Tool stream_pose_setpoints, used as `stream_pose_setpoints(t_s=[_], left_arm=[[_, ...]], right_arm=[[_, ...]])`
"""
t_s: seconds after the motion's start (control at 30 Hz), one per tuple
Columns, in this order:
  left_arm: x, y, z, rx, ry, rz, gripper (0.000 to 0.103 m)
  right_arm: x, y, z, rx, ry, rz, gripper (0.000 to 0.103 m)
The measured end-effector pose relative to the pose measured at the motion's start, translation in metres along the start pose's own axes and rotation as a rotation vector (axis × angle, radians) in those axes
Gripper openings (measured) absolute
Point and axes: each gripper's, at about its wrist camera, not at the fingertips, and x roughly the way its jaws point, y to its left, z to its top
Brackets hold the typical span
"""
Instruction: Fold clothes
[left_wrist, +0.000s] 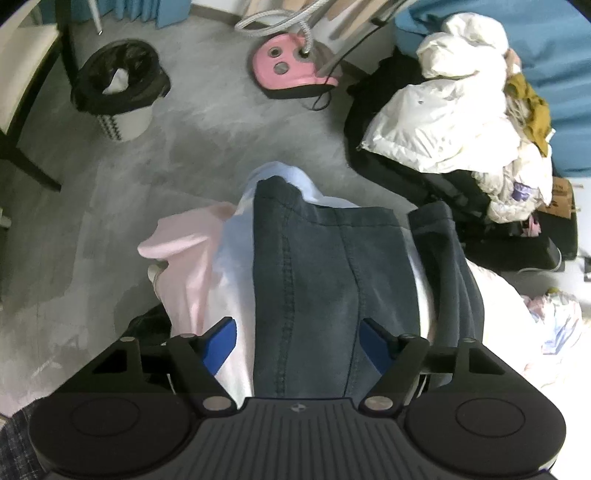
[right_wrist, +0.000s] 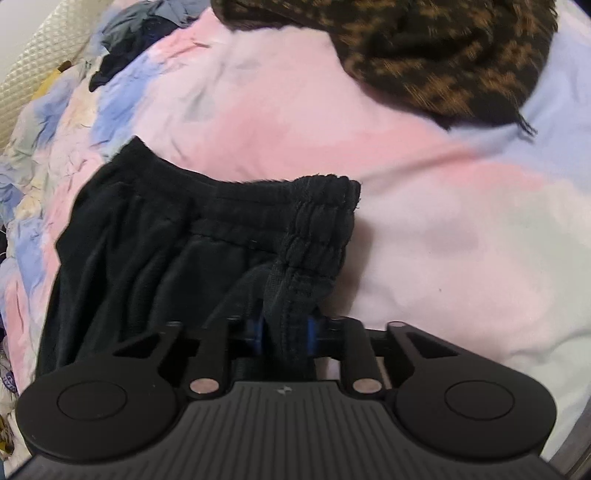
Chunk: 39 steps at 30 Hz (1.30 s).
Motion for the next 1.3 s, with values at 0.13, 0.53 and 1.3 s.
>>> stream_pose_setpoints(t_s=[0.13,0.53,1.3], left_arm=[[0.031,0.010,0.009,-0.043,0.024,0.013,0.073],[0.104,0.019,0.056,-0.081,0.074,0.016,0.035],[0.062,-0.183,0.076,0.051,0.074,-0.136,0.005]], right_arm=[[-0.023,0.016,0.001,-0.007,-0.038,0.000,0.012],[-0.061,0.080,0.006,-0.123,-0.091,-0.125,0.009],[-0.068,0.119,0.028,0.130,-0.201,0.032,0.007]])
